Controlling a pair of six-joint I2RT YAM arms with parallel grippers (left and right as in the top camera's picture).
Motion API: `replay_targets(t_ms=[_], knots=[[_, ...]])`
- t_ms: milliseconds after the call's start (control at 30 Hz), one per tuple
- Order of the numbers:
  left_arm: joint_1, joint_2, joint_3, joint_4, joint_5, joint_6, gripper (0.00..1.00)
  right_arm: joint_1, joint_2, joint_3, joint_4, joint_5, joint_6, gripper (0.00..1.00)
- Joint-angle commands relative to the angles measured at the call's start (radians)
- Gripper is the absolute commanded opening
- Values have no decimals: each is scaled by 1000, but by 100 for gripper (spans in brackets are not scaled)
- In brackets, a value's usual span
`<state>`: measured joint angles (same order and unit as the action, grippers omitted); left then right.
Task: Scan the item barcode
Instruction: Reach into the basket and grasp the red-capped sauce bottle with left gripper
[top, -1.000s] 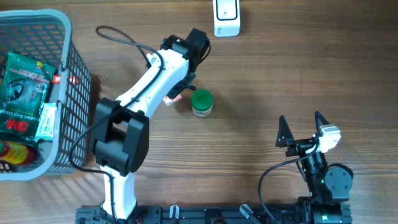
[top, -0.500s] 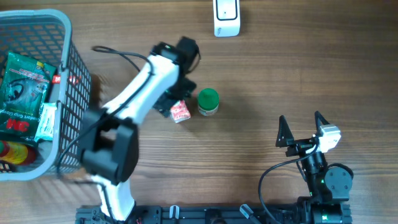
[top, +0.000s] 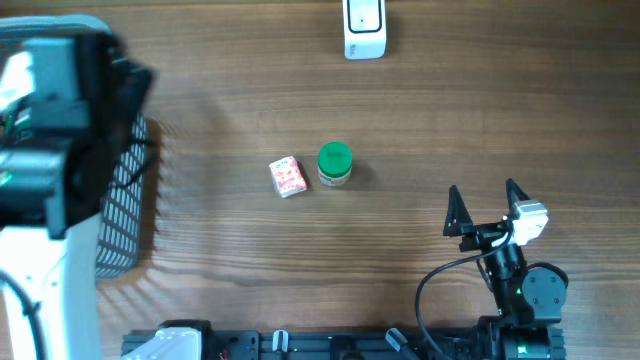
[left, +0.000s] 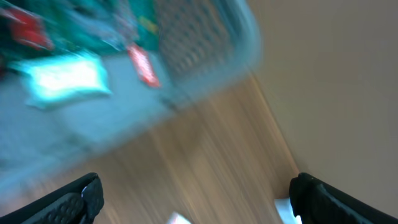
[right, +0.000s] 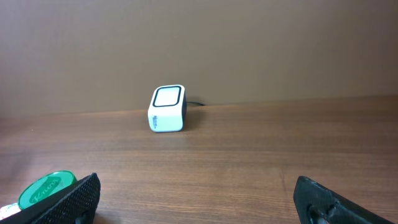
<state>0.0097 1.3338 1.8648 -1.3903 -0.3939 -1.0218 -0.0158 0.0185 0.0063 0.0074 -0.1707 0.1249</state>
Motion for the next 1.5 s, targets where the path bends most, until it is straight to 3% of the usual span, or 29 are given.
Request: replay_targets(t_ms=[0,200,367,467,600,633,833,1033,1467], knots=[[240,-11,-2,-56,-88,56,100,5,-3,-1,3,18,-20,100],[566,69,-5,-170,-85,84,100,5,-3,-1,3,18,-20,100],[715,169,-63,-113,-79,136,100,5,-3,-1,3,18,-20,100],[740,223,-108,-28,-32,269,100,5,-3,-1,3,18,-20,100],[742,294,-180,94,8,576,96,5,-3,-1,3,18,-20,100],[742,299,-191,105,7,592,96,5,-3,-1,3,18,-20,100],[799,303,-229,146,4,626,97,5,-3,-1,3,18,-20,100],[876,307,-229,158,97,626,100,5,-3,-1,3,18,-20,100],[899,422,-278,192,148,621,99,5,-3,-1,3,18,-20,99]])
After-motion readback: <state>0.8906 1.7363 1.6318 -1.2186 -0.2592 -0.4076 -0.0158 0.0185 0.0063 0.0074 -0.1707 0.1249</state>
